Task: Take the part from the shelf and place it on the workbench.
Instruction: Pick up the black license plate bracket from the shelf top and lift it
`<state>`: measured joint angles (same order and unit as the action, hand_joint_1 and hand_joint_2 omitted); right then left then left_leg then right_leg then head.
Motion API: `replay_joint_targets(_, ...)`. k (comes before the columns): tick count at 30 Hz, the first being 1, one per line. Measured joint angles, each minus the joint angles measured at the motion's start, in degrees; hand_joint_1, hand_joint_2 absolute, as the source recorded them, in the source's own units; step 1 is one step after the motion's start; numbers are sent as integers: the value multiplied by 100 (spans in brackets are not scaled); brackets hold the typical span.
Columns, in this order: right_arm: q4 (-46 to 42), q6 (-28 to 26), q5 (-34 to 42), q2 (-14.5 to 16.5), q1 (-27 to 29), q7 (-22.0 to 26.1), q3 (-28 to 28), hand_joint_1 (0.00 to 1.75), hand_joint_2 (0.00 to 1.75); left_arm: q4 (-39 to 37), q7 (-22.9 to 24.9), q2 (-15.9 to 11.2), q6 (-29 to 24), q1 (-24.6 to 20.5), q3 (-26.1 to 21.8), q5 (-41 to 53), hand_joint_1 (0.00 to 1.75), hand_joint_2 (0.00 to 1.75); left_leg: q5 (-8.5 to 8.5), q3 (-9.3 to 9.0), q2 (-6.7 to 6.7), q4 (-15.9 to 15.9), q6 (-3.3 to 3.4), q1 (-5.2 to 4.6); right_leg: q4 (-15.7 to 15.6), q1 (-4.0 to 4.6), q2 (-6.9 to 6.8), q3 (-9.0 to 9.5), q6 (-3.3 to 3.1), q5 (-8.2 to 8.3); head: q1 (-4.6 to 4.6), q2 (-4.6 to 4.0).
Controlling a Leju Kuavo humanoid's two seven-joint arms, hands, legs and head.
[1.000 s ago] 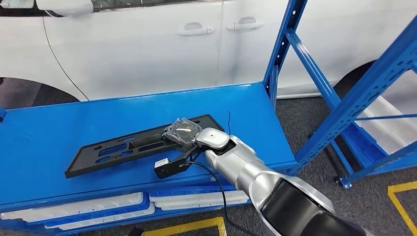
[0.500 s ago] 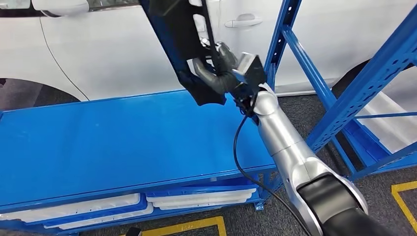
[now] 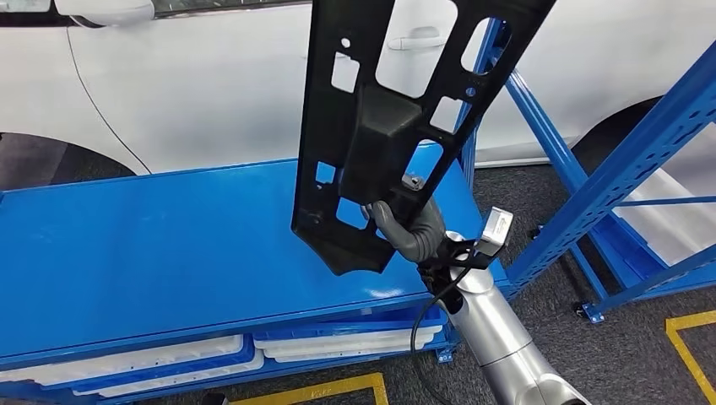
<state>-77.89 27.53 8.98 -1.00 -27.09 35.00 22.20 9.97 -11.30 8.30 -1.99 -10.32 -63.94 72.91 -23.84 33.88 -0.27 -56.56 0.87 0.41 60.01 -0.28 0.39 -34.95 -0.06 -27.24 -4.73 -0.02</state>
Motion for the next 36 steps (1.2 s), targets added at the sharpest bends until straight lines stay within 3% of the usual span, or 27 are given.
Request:
replay_joint_targets(3,-74,46,20,-72,177,55,67,175,175,0,-6,1,-73,-2,-35,-17,0,175,21,-10,10,29,46,3,1014,-16,-7,-461,54,-516,1,0)
replay_joint_targets(4,-79,52,26,-92,239,60,86,175,175,0,-8,1,-93,2,-49,-25,0,175,19,-7,10,21,46,1,1304,-27,-8,-601,69,-601,1,0)
replay_joint_targets(5,-80,54,31,-109,290,62,106,175,175,0,-11,1,-104,5,-62,-39,0,175,13,-4,9,8,43,1,1408,-39,-9,-655,82,-582,1,0)
replay_joint_targets(6,-80,56,37,-121,321,63,125,175,175,0,-17,1,-110,7,-74,-57,0,175,4,0,7,-13,36,3,1276,-54,-12,-593,91,-457,1,0)
replay_joint_targets(8,-80,64,45,-133,339,67,158,175,175,0,-52,1,-121,6,-90,-104,0,175,-30,5,5,-68,0,9,531,-84,-26,-222,97,-99,1,0)
replay_joint_targets(10,-83,71,53,-134,345,72,186,175,175,0,-121,1,-128,0,-110,-149,0,175,-61,23,1,-123,-59,-2,-20,-71,-25,48,61,78,1,0)
replay_joint_targets(15,-98,74,76,-134,397,72,255,175,175,0,-144,1,-130,0,-143,-183,0,175,-148,73,1,-231,-218,13,-133,-48,-8,78,-122,125,1,0)
replay_joint_targets(17,-109,93,115,-128,409,52,297,175,175,0,-64,1,-142,3,-175,-213,0,175,-450,278,4,-716,-263,27,-156,-58,-17,87,-168,141,1,0)
replay_joint_targets(19,-115,113,194,-125,436,-4,315,175,175,0,-14,1,-104,19,-210,-252,0,175,-814,603,4,-1469,-286,31,-147,-47,-30,78,-190,151,1,0)
replay_joint_targets(20,-115,116,239,-126,455,-42,317,175,175,0,-9,1,-68,29,-222,-279,0,175,-898,707,4,-1716,-287,31,-139,-40,-34,70,-195,156,1,0)
replay_joint_targets(21,-115,119,279,-129,475,-75,317,175,175,0,-12,1,-33,38,-234,-305,0,175,-873,707,4,-1752,-279,30,-132,-34,-35,64,-198,162,1,0)
replay_joint_targets(22,-115,123,314,-134,491,-97,318,175,175,0,-18,1,-9,41,-244,-321,0,175,-745,593,4,-1556,-262,30,-127,-30,-31,61,-197,162,1,0)
replay_joint_targets(24,-123,134,365,-150,509,-115,318,175,175,0,-36,-1,27,35,-264,-350,0,175,-387,157,-2,-749,-204,21,-123,-19,-22,59,-186,167,1,0)
replay_joint_targets(26,-138,142,401,-173,514,-118,317,175,175,0,-51,-3,45,29,-284,-372,0,175,-211,-109,-10,-213,-155,-6,-118,-8,-13,38,-142,189,1,0)
replay_joint_targets(29,-152,158,438,-205,524,-143,315,175,175,0,-55,-2,59,46,-315,-383,0,175,-137,-105,-3,-114,-81,-17,-125,-14,-5,0,-35,234,0,0)
replay_joint_targets(30,-160,157,445,-219,526,-156,311,175,175,0,-55,1,66,47,-325,-383,0,175,-92,-92,8,-79,-42,-5,-84,-14,-6,-23,-5,172,1,0)
replay_joint_targets(32,-181,135,459,-245,525,-186,290,175,175,0,-55,4,78,42,-337,-380,0,175,3,-37,33,-18,34,18,309,-14,-8,-168,34,-201,1,0)
replay_joint_targets(34,-192,106,484,-267,541,-218,259,175,175,0,-55,4,101,48,-343,-375,0,175,80,64,44,-17,66,4,1044,-22,-10,-401,58,-693,1,0)
replay_joint_targets(35,-193,92,500,-279,561,-228,242,175,175,0,-54,5,113,55,-344,-372,0,175,118,121,46,-22,64,0,1329,-28,-11,-464,70,-822,1,0)
replay_joint_targets(36,-193,80,515,-287,580,-236,221,175,175,0,-53,5,123,63,-345,-369,0,175,158,184,48,-32,58,-2,1428,-36,-11,-436,79,-828,1,0)
